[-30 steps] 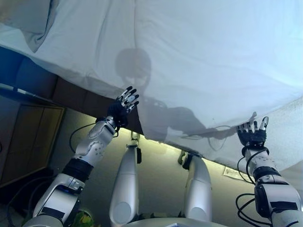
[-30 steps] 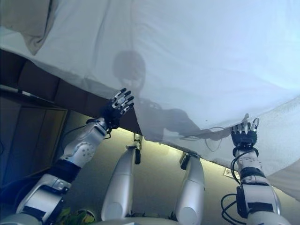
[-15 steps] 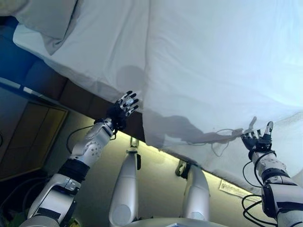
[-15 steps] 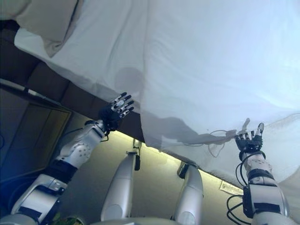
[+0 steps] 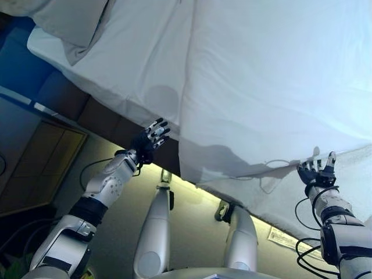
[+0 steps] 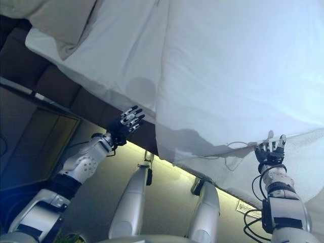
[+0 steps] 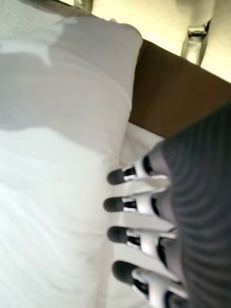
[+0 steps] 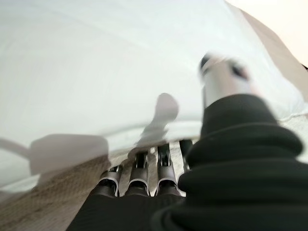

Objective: Make the bed neatly

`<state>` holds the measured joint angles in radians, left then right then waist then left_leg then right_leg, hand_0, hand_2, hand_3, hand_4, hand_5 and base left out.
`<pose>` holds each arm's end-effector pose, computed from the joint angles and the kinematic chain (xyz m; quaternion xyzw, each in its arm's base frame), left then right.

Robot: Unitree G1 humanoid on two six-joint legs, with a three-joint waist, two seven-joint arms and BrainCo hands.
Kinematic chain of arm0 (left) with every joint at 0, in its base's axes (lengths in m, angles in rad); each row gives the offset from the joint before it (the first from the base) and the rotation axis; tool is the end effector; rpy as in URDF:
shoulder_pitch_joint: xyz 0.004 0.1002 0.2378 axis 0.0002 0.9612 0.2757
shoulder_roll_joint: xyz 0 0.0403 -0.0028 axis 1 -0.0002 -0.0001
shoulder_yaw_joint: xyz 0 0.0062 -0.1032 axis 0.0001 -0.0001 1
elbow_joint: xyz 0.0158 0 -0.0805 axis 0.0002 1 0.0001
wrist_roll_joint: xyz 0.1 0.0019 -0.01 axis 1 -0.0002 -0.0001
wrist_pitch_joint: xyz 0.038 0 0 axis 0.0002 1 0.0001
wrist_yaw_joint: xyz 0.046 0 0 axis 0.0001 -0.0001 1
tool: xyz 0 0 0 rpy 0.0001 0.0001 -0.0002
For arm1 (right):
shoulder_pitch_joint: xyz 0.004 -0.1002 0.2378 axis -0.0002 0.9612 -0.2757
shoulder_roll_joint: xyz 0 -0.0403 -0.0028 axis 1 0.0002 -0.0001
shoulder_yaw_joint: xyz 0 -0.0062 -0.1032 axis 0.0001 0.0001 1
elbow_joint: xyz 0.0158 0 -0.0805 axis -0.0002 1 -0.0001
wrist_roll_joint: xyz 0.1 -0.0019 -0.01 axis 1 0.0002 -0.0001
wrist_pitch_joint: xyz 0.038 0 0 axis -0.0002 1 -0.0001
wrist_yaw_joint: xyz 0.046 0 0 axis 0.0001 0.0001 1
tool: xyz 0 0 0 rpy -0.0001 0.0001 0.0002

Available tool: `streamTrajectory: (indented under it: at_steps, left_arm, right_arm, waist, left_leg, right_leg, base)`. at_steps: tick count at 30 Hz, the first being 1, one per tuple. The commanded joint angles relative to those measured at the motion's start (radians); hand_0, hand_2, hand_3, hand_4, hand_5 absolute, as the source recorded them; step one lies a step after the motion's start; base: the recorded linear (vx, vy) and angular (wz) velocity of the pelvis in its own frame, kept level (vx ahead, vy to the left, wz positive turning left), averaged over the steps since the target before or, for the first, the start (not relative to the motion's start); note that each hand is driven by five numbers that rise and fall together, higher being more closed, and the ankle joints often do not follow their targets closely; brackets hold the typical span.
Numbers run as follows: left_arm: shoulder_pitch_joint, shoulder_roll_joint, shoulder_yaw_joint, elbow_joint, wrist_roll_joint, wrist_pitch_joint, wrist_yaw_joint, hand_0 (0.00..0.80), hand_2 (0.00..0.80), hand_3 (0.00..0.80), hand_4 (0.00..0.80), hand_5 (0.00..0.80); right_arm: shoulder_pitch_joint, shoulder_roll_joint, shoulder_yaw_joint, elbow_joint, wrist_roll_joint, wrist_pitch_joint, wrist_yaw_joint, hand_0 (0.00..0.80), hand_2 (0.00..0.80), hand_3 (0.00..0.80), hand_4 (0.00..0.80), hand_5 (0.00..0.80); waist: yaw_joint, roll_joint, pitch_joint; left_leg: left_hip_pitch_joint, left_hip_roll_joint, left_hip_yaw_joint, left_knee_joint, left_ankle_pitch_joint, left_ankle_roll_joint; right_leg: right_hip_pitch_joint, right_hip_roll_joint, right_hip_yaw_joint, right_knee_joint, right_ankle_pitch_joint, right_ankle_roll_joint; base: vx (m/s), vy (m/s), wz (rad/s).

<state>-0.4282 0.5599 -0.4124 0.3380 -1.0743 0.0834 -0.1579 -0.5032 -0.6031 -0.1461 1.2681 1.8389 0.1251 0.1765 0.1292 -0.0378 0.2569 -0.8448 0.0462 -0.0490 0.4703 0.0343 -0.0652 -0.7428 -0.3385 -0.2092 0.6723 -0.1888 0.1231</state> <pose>0.2737 0.1912 0.0731 -0.1918 0.0997 -0.2000 0.9557 0.2287 -0.3348 0.0148 0.6395 0.0127 -0.2935 0.7105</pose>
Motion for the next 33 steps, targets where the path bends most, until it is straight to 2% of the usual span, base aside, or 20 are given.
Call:
streamTrajectory:
  at_steps: [1,8,9,10,18,22,24,28,33]
  left_arm:
    - [-0.007,-0.022,0.0,0.015,-0.009,-0.045,-0.022,0.0,0.0,0.0,0.0,0.0]
    - [-0.004,-0.021,-0.003,0.01,-0.015,-0.051,-0.01,0.0,0.0,0.0,0.0,0.0]
    - [-0.003,-0.02,-0.003,0.009,-0.016,-0.05,-0.008,0.0,0.0,0.0,0.0,0.0]
    - [-0.001,-0.019,-0.002,0.005,-0.017,-0.049,-0.008,0.0,0.0,0.0,0.0,0.0]
    - [0.035,-0.018,0.022,-0.029,-0.012,-0.028,0.007,0.0,0.0,0.0,0.0,0.0]
    - [0.071,-0.03,0.047,-0.047,0.011,-0.002,0.025,0.0,0.0,0.0,0.0,0.0]
    - [0.091,-0.039,0.056,-0.056,0.023,0.003,0.032,0.0,0.0,0.0,0.0,0.0]
    - [0.162,-0.089,0.071,-0.08,0.073,0.017,0.049,0.0,0.0,0.0,0.0,0.0]
    - [0.216,-0.129,0.068,-0.076,0.154,0.026,0.059,0.0,0.0,0.0,0.0,0.0]
  right_arm:
    - [0.03,-0.045,-0.039,0.023,0.051,0.019,0.031,0.8,0.8,0.8,0.8,0.8]
    - [0.044,-0.049,-0.044,0.059,0.052,0.042,0.039,0.8,0.8,0.8,0.8,0.8]
    - [0.045,-0.051,-0.044,0.061,0.04,0.045,0.045,0.8,0.8,0.8,0.8,0.8]
    - [0.047,-0.052,-0.045,0.058,0.024,0.042,0.048,0.8,0.8,0.8,0.8,0.8]
    - [0.084,-0.012,-0.019,-0.018,-0.136,0.01,0.102,0.8,0.8,0.8,0.8,0.8]
    - [0.13,0.038,0.025,-0.168,-0.181,-0.032,0.123,0.8,0.8,0.8,0.8,0.8]
    - [0.156,0.062,0.051,-0.266,-0.197,-0.061,0.095,0.8,0.8,0.8,0.8,0.8]
    - [0.239,0.122,0.143,-0.583,-0.302,-0.122,-0.006,0.8,0.8,0.8,0.8,0.8]
    - [0.325,0.185,0.217,-0.799,-0.45,-0.124,-0.041,0.8,0.8,0.8,0.8,0.8]
  waist:
    - [0.013,0.025,-0.063]
    - [0.01,0.03,-0.06]
    - [0.009,0.029,-0.061]
    - [0.007,0.028,-0.057]
    - [0.003,0.006,-0.07]
    - [-0.005,-0.013,-0.078]
    - [-0.011,-0.017,-0.081]
    - [-0.028,-0.02,-0.094]
    - [-0.041,-0.023,-0.118]
  left_leg:
    - [-0.014,0.058,-0.051,0.107,-0.102,-0.039]
    - [-0.006,0.065,-0.048,0.114,-0.107,-0.043]
    - [-0.002,0.067,-0.047,0.114,-0.108,-0.044]
    - [-0.009,0.064,-0.043,0.107,-0.08,-0.04]
    - [0.086,0.079,-0.029,0.064,-0.083,-0.044]
    - [0.18,0.092,-0.018,0.013,-0.084,-0.047]
    - [0.21,0.095,-0.015,-0.002,-0.083,-0.046]
    - [0.311,0.101,-0.002,-0.066,-0.069,-0.043]
    - [0.411,0.116,0.019,-0.146,-0.05,-0.043]
  right_leg:
    - [-0.052,-0.035,0.07,-0.136,0.202,0.079]
    - [-0.049,-0.035,0.075,-0.129,0.198,0.081]
    - [-0.046,-0.035,0.076,-0.13,0.198,0.081]
    - [-0.05,-0.038,0.071,-0.142,0.223,0.071]
    - [0.053,-0.028,0.059,-0.198,0.234,0.078]
    - [0.156,-0.017,0.056,-0.271,0.249,0.091]
    - [0.19,-0.011,0.057,-0.3,0.258,0.094]
    - [0.287,-0.005,0.059,-0.389,0.289,0.102]
    - [0.389,-0.004,0.047,-0.481,0.316,0.113]
  base:
    - [0.023,0.026,0.07]
    - [0.002,0.0,0.01]
    - [-0.075,0.013,0.03]
    - [-0.071,0.016,0.01]
    - [0.015,-0.01,-0.01]
    - [0.062,-0.023,-0.01]
    - [0.056,-0.003,-0.07]
    - [0.063,0.031,-0.06]
    - [0.056,0.021,-0.03]
